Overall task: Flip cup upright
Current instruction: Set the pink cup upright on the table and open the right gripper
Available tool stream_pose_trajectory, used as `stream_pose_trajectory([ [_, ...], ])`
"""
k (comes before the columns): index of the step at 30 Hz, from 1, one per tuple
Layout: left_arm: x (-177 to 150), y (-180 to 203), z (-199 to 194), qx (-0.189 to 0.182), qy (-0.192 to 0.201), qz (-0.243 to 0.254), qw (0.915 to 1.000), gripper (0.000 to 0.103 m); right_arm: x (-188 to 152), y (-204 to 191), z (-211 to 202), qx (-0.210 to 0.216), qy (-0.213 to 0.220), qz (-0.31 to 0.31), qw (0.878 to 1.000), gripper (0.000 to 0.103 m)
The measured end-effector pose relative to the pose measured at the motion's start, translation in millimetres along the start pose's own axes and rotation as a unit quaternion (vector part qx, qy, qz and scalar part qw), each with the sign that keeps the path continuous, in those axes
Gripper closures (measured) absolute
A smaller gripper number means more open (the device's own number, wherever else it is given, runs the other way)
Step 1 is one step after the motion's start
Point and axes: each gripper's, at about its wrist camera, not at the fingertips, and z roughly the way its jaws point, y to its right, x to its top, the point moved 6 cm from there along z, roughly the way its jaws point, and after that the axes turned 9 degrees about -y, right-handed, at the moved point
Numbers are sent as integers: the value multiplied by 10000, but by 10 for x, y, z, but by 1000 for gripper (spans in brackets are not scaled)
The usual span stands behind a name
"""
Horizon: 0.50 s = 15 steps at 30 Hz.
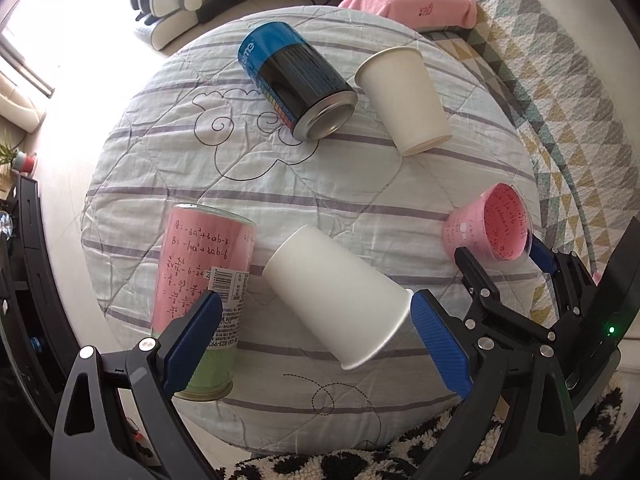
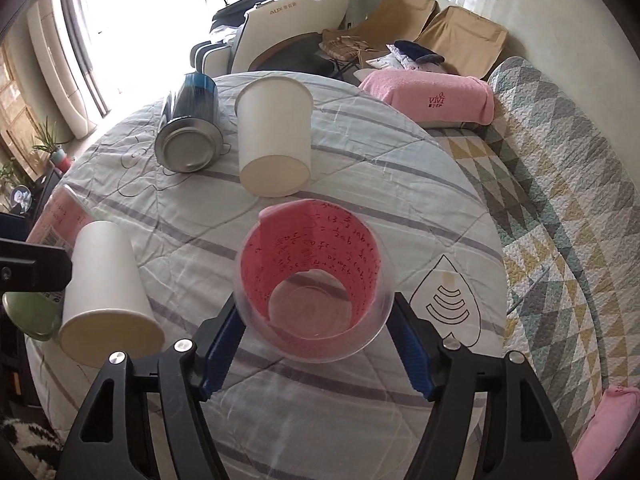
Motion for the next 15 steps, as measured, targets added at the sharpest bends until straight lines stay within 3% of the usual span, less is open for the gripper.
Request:
stream_pose_trajectory([
  [8, -11, 9, -125, -86, 98, 423, 9990, 6, -101, -117, -181, -146, -5, 229, 9996, 30],
  [15, -49, 107, -407, -181, 375, 759, 9962, 6, -222, -138, -618, -10, 58, 666, 9978, 30],
])
